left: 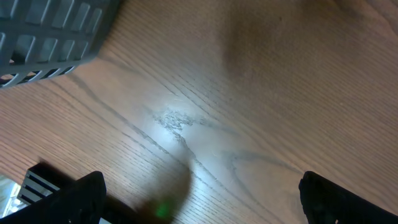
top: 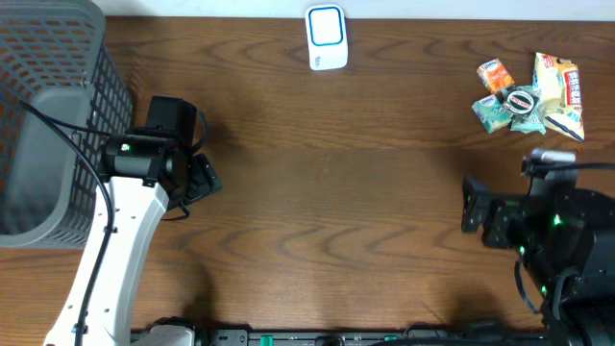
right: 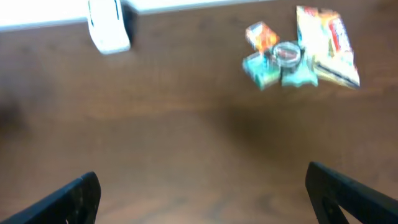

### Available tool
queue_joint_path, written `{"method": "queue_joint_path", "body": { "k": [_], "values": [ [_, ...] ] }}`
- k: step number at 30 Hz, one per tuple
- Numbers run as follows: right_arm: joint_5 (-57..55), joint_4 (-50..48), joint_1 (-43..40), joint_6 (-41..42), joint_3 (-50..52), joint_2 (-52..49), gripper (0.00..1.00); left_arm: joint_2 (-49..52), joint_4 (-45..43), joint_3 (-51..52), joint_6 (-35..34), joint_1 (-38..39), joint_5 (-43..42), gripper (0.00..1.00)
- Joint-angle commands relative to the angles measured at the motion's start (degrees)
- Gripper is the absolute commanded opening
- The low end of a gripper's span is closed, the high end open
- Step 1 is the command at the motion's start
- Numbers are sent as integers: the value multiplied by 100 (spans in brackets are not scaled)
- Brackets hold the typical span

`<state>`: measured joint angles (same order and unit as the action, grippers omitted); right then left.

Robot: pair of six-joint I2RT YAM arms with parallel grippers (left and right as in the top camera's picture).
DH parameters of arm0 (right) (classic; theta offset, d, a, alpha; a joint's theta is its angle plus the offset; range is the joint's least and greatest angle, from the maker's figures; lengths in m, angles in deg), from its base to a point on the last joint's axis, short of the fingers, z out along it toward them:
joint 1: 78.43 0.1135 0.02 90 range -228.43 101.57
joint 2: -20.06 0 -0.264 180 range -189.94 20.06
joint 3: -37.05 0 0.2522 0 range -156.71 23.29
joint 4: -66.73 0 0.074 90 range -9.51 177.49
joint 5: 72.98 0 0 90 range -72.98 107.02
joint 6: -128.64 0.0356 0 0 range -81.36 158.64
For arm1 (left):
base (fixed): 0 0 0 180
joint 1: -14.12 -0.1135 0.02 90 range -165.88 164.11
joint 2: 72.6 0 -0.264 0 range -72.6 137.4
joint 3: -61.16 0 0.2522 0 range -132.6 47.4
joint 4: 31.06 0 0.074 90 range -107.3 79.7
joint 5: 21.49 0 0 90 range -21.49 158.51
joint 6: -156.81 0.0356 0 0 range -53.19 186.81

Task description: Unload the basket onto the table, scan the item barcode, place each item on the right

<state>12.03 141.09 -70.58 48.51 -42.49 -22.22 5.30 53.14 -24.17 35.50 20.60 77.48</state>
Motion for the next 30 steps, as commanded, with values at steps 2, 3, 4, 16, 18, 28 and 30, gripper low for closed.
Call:
{"method": "queue_joint_path", "body": {
  "k": [2, 3, 4, 16, 18, 28, 30],
  "values": [
    [-87, 518, 22, 37, 66, 33, 99, 11, 17, 11, -31, -20, 55, 97],
    [-87, 647, 22, 37, 66, 33, 99, 11, 17, 11, -31, -20, 55, 98],
    [-87, 817, 22, 37, 66, 33, 99, 11, 17, 11, -31, -20, 55, 98],
    [-87, 1670, 24, 39, 66, 33, 99, 11, 17, 11, -31, -20, 55, 98],
    [-87, 1670, 24, 37, 66, 33, 99, 11, 17, 11, -31, -20, 55, 98],
    [-90, 1685, 22, 37, 66, 33, 99, 11, 4, 11, -31, -20, 55, 97],
    [-90, 1685, 22, 37, 66, 33, 99, 11, -4, 11, -31, -20, 55, 98]
  ]
}}
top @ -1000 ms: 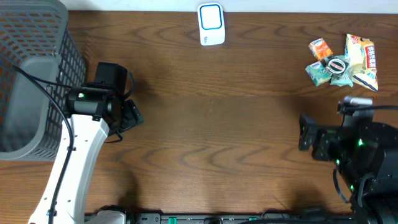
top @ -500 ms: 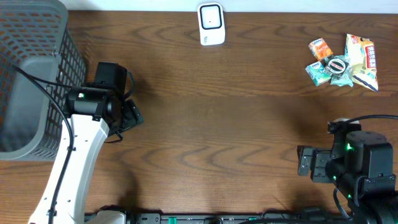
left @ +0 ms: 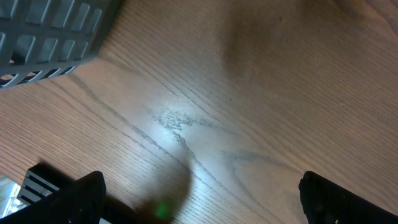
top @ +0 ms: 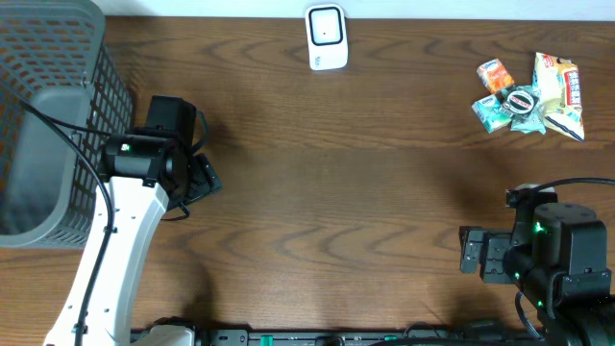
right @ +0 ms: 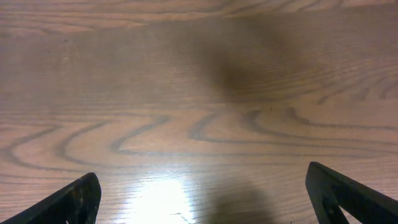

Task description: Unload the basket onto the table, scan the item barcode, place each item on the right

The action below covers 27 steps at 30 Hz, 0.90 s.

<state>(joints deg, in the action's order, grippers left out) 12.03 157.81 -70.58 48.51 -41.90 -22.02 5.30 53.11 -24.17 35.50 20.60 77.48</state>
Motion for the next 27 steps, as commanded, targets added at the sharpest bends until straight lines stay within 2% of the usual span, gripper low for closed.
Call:
{"method": "queue_joint_path", "body": {
  "k": [1, 9, 16, 22, 27],
  "values": [
    [-96, 13, 22, 35, 7, 13, 99, 11, 0, 11, -31, -20, 55, 98],
    [-118, -291, -55, -138, 358, 269, 99, 11, -2, 11, -31, -20, 55, 98],
    [-107, -1526, -111, -229, 1587, 1316, 99, 11, -2, 11, -31, -20, 55, 97],
    [-63, -2761, -111, -632, 2691, 2391, 99, 11, -2, 11, -31, -20, 55, 98],
    [-61, -3340, -111, -632, 3429, 3056, 99, 11, -2, 11, -31, -20, 55, 98]
  ]
}}
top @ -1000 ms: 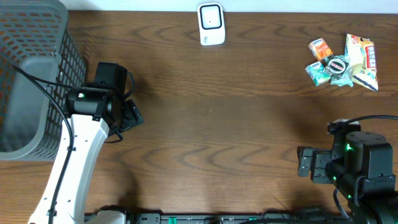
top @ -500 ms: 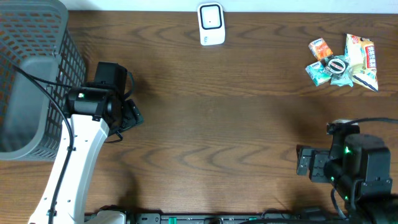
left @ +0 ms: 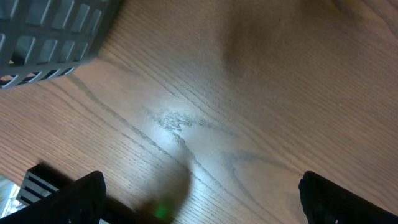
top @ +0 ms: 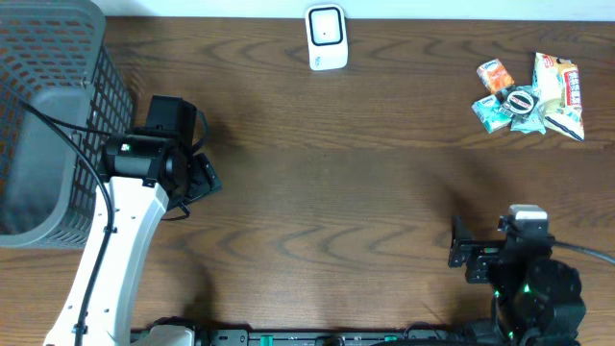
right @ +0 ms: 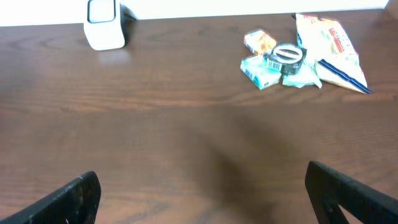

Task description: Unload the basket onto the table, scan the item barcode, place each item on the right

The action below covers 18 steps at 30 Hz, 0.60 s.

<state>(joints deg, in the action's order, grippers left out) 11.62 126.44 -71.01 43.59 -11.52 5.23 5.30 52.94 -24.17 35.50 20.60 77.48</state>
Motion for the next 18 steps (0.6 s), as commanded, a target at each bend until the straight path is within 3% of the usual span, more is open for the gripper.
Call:
{"method": "queue_joint_path", "body": {
  "k": [1, 18],
  "values": [
    [-20, -302, -68, -140, 514, 428, 99, 11, 15, 11, -31, -20, 55, 98],
    [-2, -2371, -68, -203, 2396, 1451, 99, 11, 15, 11, -31, -20, 55, 97]
  ]
}}
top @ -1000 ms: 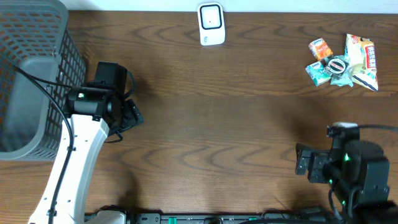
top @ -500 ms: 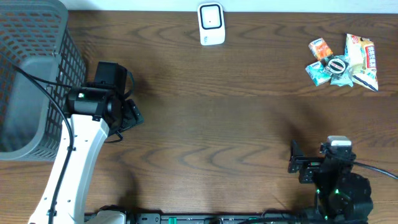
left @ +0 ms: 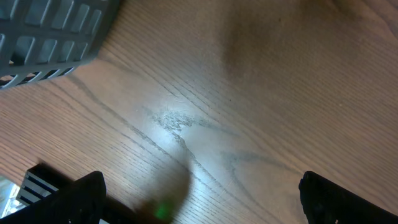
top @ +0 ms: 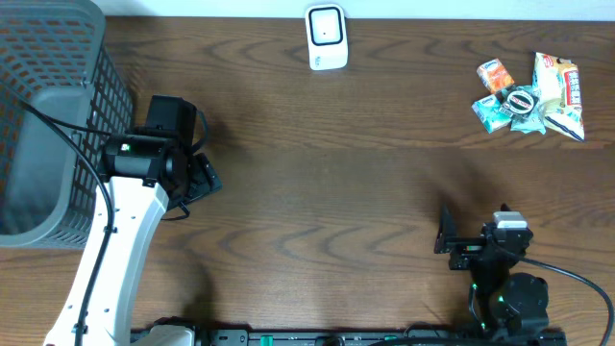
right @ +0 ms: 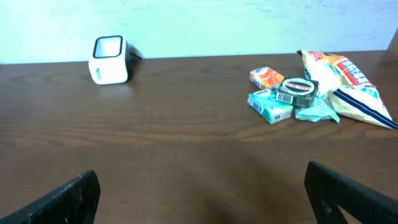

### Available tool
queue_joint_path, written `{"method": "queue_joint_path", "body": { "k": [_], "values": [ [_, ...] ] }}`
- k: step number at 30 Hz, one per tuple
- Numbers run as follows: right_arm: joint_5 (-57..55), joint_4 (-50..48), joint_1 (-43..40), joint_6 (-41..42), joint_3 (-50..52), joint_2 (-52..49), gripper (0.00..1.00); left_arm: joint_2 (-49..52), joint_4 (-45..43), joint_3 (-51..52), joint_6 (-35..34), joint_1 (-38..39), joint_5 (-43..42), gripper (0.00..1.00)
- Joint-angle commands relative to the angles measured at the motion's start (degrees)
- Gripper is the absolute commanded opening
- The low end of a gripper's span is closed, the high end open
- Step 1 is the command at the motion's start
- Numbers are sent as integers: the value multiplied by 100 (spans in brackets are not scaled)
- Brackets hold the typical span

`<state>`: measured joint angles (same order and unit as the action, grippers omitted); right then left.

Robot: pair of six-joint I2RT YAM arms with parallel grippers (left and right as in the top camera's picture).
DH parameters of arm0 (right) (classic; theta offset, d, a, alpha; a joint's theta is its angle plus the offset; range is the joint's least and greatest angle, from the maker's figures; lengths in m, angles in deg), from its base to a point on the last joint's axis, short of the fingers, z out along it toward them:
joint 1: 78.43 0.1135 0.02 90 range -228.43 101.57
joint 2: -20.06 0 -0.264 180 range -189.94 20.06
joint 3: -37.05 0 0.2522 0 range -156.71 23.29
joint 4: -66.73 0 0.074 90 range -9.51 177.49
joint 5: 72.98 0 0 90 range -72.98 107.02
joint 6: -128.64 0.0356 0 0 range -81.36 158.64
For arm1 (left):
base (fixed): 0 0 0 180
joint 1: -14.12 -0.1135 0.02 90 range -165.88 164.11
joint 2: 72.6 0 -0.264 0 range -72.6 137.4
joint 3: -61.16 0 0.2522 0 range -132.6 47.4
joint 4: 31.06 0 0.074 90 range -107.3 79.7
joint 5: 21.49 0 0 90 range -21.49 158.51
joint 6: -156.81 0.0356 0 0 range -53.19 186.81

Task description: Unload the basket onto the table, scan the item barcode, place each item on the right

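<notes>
The white barcode scanner (top: 326, 37) stands at the far edge of the table, also in the right wrist view (right: 110, 59). A pile of items (top: 528, 96) lies far right: an orange pack (right: 263, 77), teal boxes (right: 270, 106), a round tin (right: 296, 89) and a yellow snack bag (right: 348, 78). My right gripper (top: 448, 242) is open and empty near the front edge, well short of the pile (right: 202, 196). My left gripper (top: 200, 178) is open over bare wood (left: 202, 193).
A grey mesh basket (top: 48, 115) fills the left end of the table; its corner shows in the left wrist view (left: 50, 31). The right arm's base (top: 509, 298) sits folded at the front right edge. A pale wall (right: 199, 25) rises behind the table.
The right arm has drawn back toward the front edge, its gripper a little further left. Its camera now sees more of the wall. The left arm has not moved.
My right gripper was open at the right side, facing the scanner and the pile. A second later it pointed down at bare wood nearer the front. Then it faced the items again from further back, and now sits folded at the front edge. The left arm stayed still.
</notes>
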<state>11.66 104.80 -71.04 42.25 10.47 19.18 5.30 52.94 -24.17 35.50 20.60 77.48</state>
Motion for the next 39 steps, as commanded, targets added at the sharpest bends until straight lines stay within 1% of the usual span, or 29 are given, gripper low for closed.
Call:
{"method": "queue_joint_path", "body": {
  "k": [1, 9, 16, 23, 27, 39],
  "values": [
    [-9, -358, -66, -70, 282, 57, 99, 11, 15, 11, -31, -20, 55, 98],
    [-7, -1370, -66, -68, 890, 59, 99, 11, 15, 11, -31, -20, 55, 98],
    [-4, -2065, -63, -44, 1250, 59, 99, 11, 15, 11, -28, -20, 55, 98],
    [-7, -2238, -66, -48, 1252, 59, 99, 11, 15, 11, -31, -20, 55, 98],
    [-7, -2044, -66, -48, 1252, 59, 99, 11, 15, 11, -31, -20, 55, 98],
    [122, -2046, -238, -48, 1252, 59, 99, 11, 15, 11, -28, -20, 55, 98]
  ]
}}
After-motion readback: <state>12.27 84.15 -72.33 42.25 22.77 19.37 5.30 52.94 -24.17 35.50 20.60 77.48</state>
